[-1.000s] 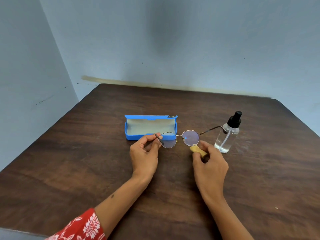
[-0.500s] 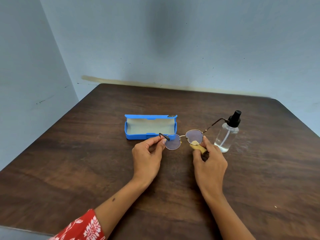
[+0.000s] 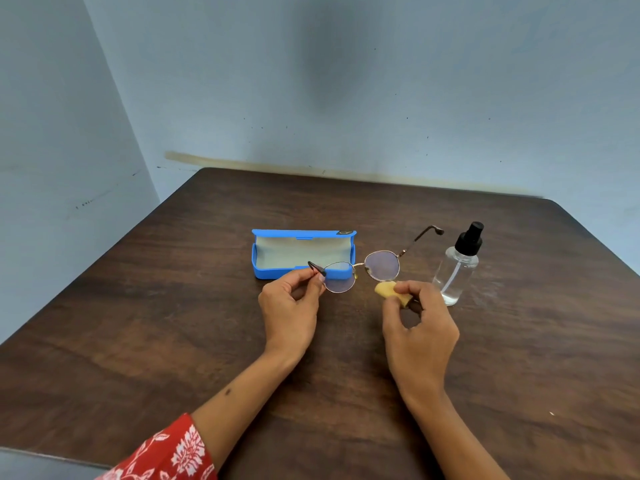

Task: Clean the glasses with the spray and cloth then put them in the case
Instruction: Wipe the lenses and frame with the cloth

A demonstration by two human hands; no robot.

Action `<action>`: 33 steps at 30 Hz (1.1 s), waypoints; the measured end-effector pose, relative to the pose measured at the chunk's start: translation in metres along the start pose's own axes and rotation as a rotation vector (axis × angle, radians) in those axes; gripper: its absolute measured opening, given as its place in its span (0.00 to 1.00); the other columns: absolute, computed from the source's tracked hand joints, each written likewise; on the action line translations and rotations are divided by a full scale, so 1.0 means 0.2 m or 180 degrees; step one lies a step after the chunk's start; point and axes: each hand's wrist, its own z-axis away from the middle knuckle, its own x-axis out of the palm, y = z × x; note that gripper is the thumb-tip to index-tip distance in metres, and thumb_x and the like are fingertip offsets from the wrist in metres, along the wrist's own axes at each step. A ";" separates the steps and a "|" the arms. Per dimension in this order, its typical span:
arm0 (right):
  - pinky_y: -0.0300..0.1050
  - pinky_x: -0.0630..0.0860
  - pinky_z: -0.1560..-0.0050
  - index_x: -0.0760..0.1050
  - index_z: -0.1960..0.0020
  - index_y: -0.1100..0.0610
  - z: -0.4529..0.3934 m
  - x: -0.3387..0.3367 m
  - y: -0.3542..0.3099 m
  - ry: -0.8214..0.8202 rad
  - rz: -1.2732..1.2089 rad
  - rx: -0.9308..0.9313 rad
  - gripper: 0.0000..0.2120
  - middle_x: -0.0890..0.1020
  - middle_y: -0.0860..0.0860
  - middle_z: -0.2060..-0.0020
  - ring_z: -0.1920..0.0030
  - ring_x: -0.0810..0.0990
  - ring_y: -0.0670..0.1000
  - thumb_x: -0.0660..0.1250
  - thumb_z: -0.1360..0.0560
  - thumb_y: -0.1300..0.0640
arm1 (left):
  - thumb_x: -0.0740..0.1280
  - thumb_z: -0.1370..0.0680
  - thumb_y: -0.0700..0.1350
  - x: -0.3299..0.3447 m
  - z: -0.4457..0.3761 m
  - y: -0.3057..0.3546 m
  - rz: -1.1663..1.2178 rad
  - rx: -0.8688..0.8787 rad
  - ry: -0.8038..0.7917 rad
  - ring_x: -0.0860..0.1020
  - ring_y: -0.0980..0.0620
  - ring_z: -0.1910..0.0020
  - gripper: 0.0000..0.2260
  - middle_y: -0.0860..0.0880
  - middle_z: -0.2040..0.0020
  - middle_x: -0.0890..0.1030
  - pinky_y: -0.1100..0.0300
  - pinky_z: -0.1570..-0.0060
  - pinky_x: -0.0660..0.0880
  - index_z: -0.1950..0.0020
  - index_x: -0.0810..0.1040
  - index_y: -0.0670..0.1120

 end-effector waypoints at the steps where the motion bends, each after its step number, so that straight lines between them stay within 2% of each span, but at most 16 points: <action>1: 0.27 0.70 0.57 0.78 0.56 0.59 0.01 0.00 -0.01 0.0016 -0.0037 -0.0216 0.06 0.79 0.49 0.61 0.61 0.76 0.45 0.67 0.31 0.66 | 0.70 0.27 0.35 0.00 -0.01 -0.01 -0.0033 0.0015 0.0026 0.83 0.57 0.58 0.06 0.56 0.61 0.84 0.58 0.51 0.79 0.55 0.83 0.45; 5: 0.34 0.72 0.45 0.80 0.50 0.64 0.04 0.05 -0.01 -0.0251 -0.0127 -0.0930 0.10 0.80 0.53 0.54 0.53 0.78 0.47 0.64 0.28 0.64 | 0.70 0.27 0.35 0.00 -0.01 -0.01 -0.0225 0.0122 0.0017 0.82 0.62 0.56 0.06 0.51 0.55 0.84 0.62 0.49 0.78 0.52 0.83 0.40; 9: 0.38 0.70 0.39 0.79 0.44 0.65 0.07 0.11 0.01 -0.0800 0.0409 -0.1353 0.14 0.79 0.57 0.47 0.45 0.77 0.52 0.61 0.26 0.64 | 0.70 0.27 0.33 0.01 0.02 0.00 -0.0293 0.0319 -0.0110 0.81 0.66 0.57 0.10 0.53 0.56 0.83 0.71 0.52 0.76 0.50 0.82 0.45; 11: 0.39 0.71 0.41 0.78 0.42 0.65 0.08 0.13 0.02 -0.1003 0.0633 -0.1504 0.16 0.79 0.58 0.46 0.44 0.76 0.53 0.59 0.27 0.65 | 0.69 0.27 0.33 0.01 0.03 0.01 -0.0289 0.0370 -0.0143 0.81 0.65 0.57 0.11 0.53 0.55 0.83 0.72 0.52 0.76 0.49 0.81 0.46; 14: 0.42 0.78 0.51 0.79 0.43 0.64 0.09 0.14 0.02 -0.1169 0.0791 -0.1734 0.17 0.81 0.55 0.46 0.46 0.76 0.52 0.57 0.27 0.65 | 0.69 0.27 0.33 0.01 0.03 0.01 -0.0265 0.0362 -0.0155 0.81 0.66 0.57 0.10 0.54 0.56 0.83 0.72 0.53 0.76 0.49 0.82 0.44; 16: 0.42 0.78 0.53 0.80 0.45 0.64 0.08 0.13 0.03 -0.1058 0.0929 -0.1753 0.16 0.81 0.56 0.47 0.46 0.77 0.52 0.57 0.25 0.64 | 0.69 0.27 0.33 0.01 0.03 0.01 -0.0262 0.0366 -0.0153 0.81 0.66 0.57 0.10 0.55 0.56 0.83 0.72 0.53 0.76 0.49 0.82 0.43; 19: 0.40 0.75 0.48 0.79 0.43 0.65 0.07 0.12 0.03 -0.0949 0.1093 -0.1661 0.16 0.81 0.56 0.46 0.45 0.77 0.52 0.57 0.24 0.63 | 0.69 0.27 0.33 0.02 0.03 0.01 -0.0282 0.0381 -0.0175 0.82 0.62 0.55 0.11 0.53 0.55 0.83 0.69 0.50 0.77 0.49 0.81 0.46; 23: 0.42 0.78 0.50 0.79 0.43 0.64 0.08 0.14 0.02 -0.1076 0.1012 -0.1862 0.16 0.81 0.55 0.46 0.46 0.78 0.52 0.58 0.25 0.64 | 0.69 0.27 0.34 0.01 0.02 0.00 -0.0279 0.0346 -0.0202 0.82 0.60 0.54 0.11 0.51 0.54 0.84 0.65 0.49 0.77 0.49 0.81 0.47; 27: 0.40 0.75 0.50 0.79 0.44 0.64 0.07 0.13 0.03 -0.0937 0.1193 -0.1628 0.16 0.81 0.56 0.47 0.47 0.76 0.51 0.58 0.26 0.62 | 0.69 0.27 0.33 0.02 0.04 0.01 -0.0302 0.0418 -0.0188 0.81 0.64 0.56 0.11 0.54 0.55 0.83 0.69 0.50 0.76 0.48 0.81 0.46; 31: 0.40 0.75 0.49 0.79 0.43 0.65 0.09 0.14 0.02 -0.1172 0.0996 -0.1727 0.19 0.81 0.56 0.47 0.46 0.74 0.51 0.59 0.29 0.62 | 0.69 0.27 0.35 0.01 0.03 0.00 -0.0328 0.0408 -0.0169 0.82 0.59 0.54 0.11 0.52 0.54 0.84 0.63 0.49 0.78 0.48 0.81 0.48; 33: 0.40 0.73 0.48 0.79 0.44 0.65 0.08 0.13 0.02 -0.1092 0.1070 -0.1636 0.18 0.81 0.57 0.48 0.46 0.73 0.51 0.58 0.30 0.62 | 0.70 0.27 0.35 0.00 0.03 0.00 -0.0362 0.0425 -0.0151 0.82 0.58 0.53 0.11 0.52 0.54 0.84 0.63 0.48 0.78 0.49 0.81 0.48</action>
